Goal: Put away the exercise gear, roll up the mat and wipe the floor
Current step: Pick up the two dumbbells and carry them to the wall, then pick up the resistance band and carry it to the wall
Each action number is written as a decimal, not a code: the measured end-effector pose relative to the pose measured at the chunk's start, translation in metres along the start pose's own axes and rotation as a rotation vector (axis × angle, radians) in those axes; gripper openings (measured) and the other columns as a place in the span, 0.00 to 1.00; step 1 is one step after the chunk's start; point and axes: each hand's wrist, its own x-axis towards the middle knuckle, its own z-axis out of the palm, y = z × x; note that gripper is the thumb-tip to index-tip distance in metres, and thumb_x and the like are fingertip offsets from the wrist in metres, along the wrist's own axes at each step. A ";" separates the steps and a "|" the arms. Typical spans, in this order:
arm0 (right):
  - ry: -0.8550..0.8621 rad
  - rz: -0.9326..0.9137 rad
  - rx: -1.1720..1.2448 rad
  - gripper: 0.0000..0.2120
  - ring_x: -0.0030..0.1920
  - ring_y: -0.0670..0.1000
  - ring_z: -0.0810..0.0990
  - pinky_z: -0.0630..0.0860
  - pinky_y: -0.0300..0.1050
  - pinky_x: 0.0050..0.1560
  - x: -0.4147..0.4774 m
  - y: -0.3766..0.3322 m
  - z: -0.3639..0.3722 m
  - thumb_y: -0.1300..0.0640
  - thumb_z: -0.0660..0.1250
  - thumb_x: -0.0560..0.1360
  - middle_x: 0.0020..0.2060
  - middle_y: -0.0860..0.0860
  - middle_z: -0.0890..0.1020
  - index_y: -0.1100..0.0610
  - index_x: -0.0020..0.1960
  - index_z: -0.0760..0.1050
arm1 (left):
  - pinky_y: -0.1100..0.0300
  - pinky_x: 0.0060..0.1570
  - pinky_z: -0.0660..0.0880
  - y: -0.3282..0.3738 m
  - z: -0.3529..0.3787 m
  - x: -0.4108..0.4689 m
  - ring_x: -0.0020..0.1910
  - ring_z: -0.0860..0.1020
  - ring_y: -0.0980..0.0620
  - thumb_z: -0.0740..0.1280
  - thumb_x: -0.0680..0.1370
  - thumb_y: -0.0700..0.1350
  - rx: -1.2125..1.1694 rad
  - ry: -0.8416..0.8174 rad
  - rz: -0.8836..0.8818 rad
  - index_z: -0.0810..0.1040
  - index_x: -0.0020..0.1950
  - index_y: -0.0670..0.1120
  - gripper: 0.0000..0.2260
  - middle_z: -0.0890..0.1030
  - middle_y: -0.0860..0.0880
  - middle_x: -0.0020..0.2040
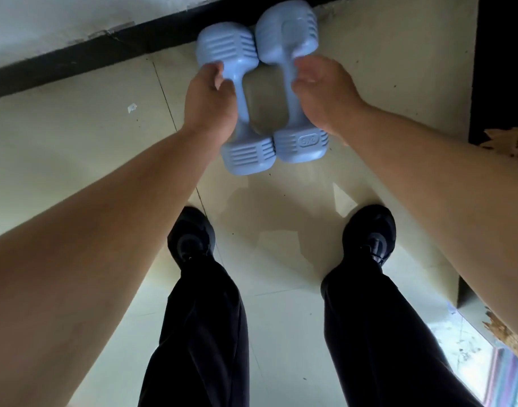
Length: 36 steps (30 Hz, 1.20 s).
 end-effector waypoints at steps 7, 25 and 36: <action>0.365 -0.417 -0.295 0.26 0.76 0.56 0.64 0.60 0.46 0.73 -0.082 -0.053 -0.045 0.50 0.56 0.81 0.77 0.55 0.65 0.56 0.77 0.63 | 0.57 0.75 0.56 0.053 -0.050 -0.090 0.78 0.58 0.44 0.53 0.83 0.53 0.485 0.294 0.605 0.61 0.77 0.42 0.25 0.59 0.40 0.78; 0.558 -0.934 -0.541 0.29 0.78 0.63 0.59 0.59 0.60 0.76 -0.450 -0.290 -0.253 0.45 0.55 0.84 0.79 0.63 0.57 0.60 0.80 0.58 | 0.40 0.72 0.59 0.254 -0.280 -0.480 0.77 0.57 0.37 0.54 0.84 0.54 0.650 0.937 0.695 0.61 0.77 0.40 0.26 0.59 0.35 0.77; 0.491 -1.526 -0.557 0.31 0.80 0.61 0.53 0.55 0.59 0.78 -0.740 -0.450 -0.204 0.44 0.53 0.84 0.81 0.61 0.52 0.58 0.81 0.53 | 0.36 0.73 0.53 0.183 -0.460 -0.808 0.78 0.52 0.37 0.52 0.84 0.56 0.632 1.410 0.473 0.57 0.79 0.42 0.27 0.54 0.36 0.79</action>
